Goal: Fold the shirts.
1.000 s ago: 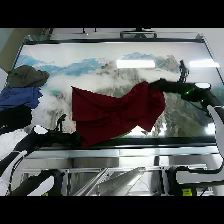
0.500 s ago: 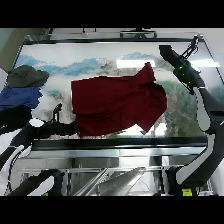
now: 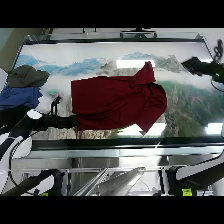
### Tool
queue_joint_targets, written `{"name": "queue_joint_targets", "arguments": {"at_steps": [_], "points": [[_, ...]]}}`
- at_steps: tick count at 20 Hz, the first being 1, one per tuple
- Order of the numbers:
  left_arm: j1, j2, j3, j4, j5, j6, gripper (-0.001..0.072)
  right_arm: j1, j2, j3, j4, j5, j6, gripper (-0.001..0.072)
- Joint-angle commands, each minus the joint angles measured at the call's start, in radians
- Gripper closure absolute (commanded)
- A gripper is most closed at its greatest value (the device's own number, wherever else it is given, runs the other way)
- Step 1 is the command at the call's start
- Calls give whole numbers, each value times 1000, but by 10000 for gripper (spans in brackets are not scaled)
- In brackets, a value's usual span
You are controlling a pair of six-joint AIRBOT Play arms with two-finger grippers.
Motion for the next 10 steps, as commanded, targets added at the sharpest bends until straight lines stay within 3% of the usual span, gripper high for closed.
{"name": "queue_joint_targets", "arguments": {"at_steps": [1, 6, 10], "points": [[31, -83, 85, 13, -80, 13, 679, -194, 89, -183, -240, 229, 163, 387], [34, -114, 143, 13, -95, 16, 679, -193, 129, -515, -150, 192, -37, 386], [35, -113, 153, 16, -113, 18, 679, -67, 99, -582, -100, 111, -87, 385]]}}
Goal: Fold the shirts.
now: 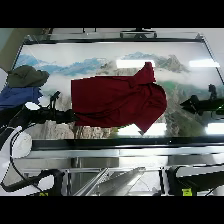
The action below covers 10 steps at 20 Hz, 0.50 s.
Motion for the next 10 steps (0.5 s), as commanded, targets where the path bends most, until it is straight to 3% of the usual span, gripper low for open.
{"name": "queue_joint_targets", "arguments": {"at_steps": [1, 6, 10], "points": [[2, -5, 12, 2, -19, 2, 679, 93, -23, -68, 73, -56, -62, 385], [2, -5, 12, 2, -29, 3, 679, 195, -86, -68, 121, -158, -63, 385], [2, -5, 12, 1, -36, 10, 679, 202, -99, -67, 185, -151, -71, 389]]}}
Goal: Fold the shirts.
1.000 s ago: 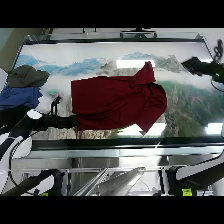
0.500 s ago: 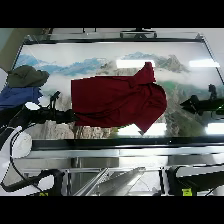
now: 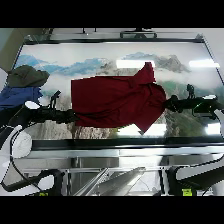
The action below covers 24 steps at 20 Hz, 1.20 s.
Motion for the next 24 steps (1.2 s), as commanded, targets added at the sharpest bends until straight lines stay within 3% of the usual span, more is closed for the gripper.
{"name": "queue_joint_targets", "arguments": {"at_steps": [1, 2, 5, 9, 11, 14, 16, 18, 21, 24], "points": [[1, 0, 2, -3, -2, 5, 679, 16, -14, -3, 64, -5, -39, 454], [1, 1, 2, -10, -2, 6, 679, 16, -14, -3, 109, 32, -70, 697], [6, 48, 20, -38, -23, 25, 680, 13, 39, 4, 232, 147, -137, 693], [74, 190, 167, -79, -208, 27, 680, -58, 306, 87, 319, 297, -137, 694], [142, 298, 253, -264, -291, 74, 680, -130, 486, 145, 444, 316, -138, 694], [275, 461, 381, -671, -383, 142, 680, -278, 745, 251, 727, 300, -191, 693], [399, 544, 472, -859, -401, 145, 680, -365, 866, 327, 839, 240, -236, 692], [563, 603, 555, -951, -418, 133, 680, -385, 914, 412, 863, 202, -241, 692], [762, 642, 630, -955, -412, 106, 680, -362, 915, 489, 865, 201, -226, 692], [712, 563, 637, -886, -440, 99, 680, -315, 893, 479, 632, 199, -155, 693]]}}
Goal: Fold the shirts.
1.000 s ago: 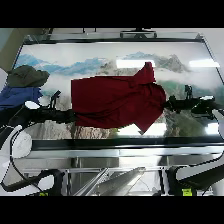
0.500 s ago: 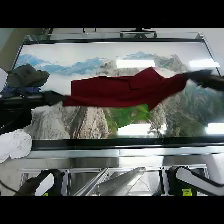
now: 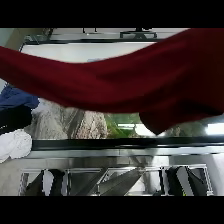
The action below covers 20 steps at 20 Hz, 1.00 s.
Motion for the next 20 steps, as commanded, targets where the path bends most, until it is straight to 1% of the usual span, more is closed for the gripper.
{"name": "queue_joint_targets", "arguments": {"at_steps": [1, 2, 5, 6, 8, 12, 15, 17, 20], "points": [[-35, -76, 32, 82, -34, -10, 680, 82, -14, -5, -251, -17, 75, 693], [-109, -131, 32, 179, -32, -11, 680, 147, -32, -47, -319, -33, 74, 693], [-328, -347, 32, 447, 40, -11, 680, 351, -129, -193, -518, -221, 54, 694], [-377, -423, 32, 513, 64, -10, 680, 387, -176, -227, -558, -272, 55, 694], [-450, -590, 32, 593, 108, -5, 680, 407, -307, -265, -569, -312, 55, 693], [-475, -860, 32, 603, 204, 25, 681, 410, -587, -267, -565, -323, 67, 694], [-478, -977, 32, 600, 303, 57, 681, 411, -741, -267, -523, -364, 58, 695], [-481, -1029, 39, 597, 345, 84, 681, 411, -804, -266, -424, -406, -13, 695], [-512, -1133, 136, 597, 354, 107, 681, 411, -902, -238, -253, -421, -124, 695]]}}
